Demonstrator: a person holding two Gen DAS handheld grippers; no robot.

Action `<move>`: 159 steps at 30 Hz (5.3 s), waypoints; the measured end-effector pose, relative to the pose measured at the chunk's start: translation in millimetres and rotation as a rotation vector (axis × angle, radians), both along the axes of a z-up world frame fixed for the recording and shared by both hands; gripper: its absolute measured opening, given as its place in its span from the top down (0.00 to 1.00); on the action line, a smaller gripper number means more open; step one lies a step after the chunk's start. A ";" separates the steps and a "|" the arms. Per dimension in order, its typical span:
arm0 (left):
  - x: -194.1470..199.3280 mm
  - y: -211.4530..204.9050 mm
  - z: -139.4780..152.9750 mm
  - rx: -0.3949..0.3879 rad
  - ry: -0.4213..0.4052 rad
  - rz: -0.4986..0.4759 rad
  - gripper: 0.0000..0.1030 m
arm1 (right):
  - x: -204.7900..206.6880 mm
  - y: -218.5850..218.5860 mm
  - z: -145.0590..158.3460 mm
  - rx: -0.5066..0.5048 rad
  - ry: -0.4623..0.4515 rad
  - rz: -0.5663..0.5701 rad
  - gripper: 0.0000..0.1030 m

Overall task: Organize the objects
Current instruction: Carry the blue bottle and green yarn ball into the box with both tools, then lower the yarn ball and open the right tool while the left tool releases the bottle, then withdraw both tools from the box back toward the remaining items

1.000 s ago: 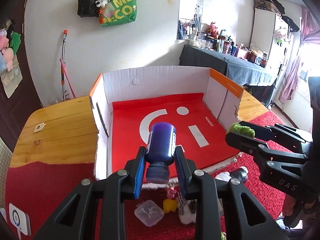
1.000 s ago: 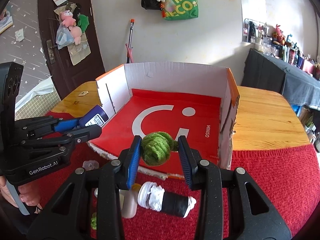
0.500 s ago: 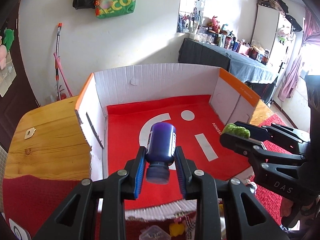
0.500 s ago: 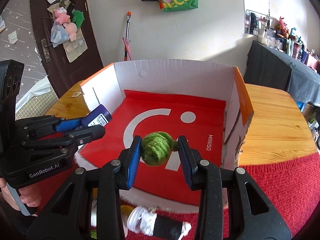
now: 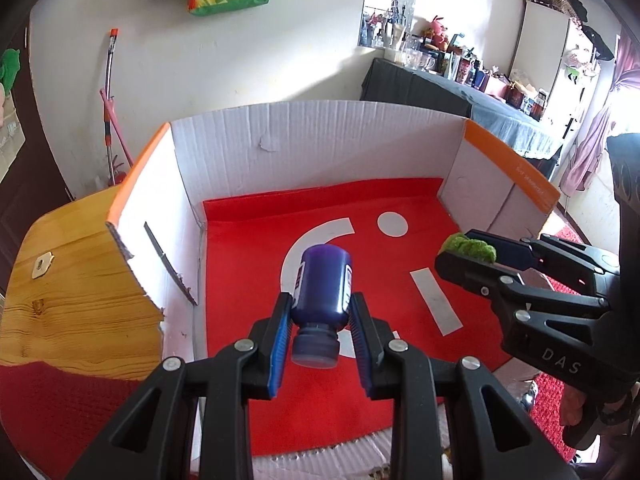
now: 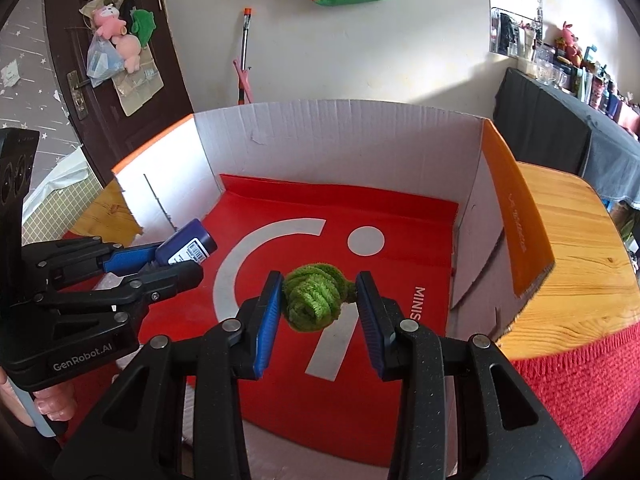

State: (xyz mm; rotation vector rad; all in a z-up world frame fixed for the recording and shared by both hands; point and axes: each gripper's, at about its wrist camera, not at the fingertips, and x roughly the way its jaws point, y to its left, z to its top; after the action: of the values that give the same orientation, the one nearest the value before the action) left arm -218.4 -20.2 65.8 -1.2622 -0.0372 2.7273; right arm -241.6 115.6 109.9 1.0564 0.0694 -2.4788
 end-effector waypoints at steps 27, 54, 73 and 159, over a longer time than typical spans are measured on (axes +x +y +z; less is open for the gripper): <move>-21.2 9.9 -25.9 -0.005 -0.090 -0.004 0.71 | -28.2 6.2 -23.2 0.065 -0.156 0.029 0.66; -32.4 7.6 -35.1 0.011 -0.122 0.033 0.71 | -25.2 10.9 -32.4 0.077 -0.200 -0.012 0.63; -28.9 10.6 -36.1 0.000 -0.106 0.031 0.57 | -19.7 14.8 -28.4 0.059 -0.179 -0.020 0.54; 79.0 -1.5 1.4 -0.028 0.027 0.102 0.03 | 79.7 22.5 8.6 -0.011 -0.008 -0.060 0.02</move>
State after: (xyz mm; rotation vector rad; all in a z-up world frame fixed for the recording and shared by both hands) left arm -139.4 -21.7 67.1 -1.2641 -0.0625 2.8405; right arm -161.9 138.1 118.5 1.0783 0.0216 -2.5248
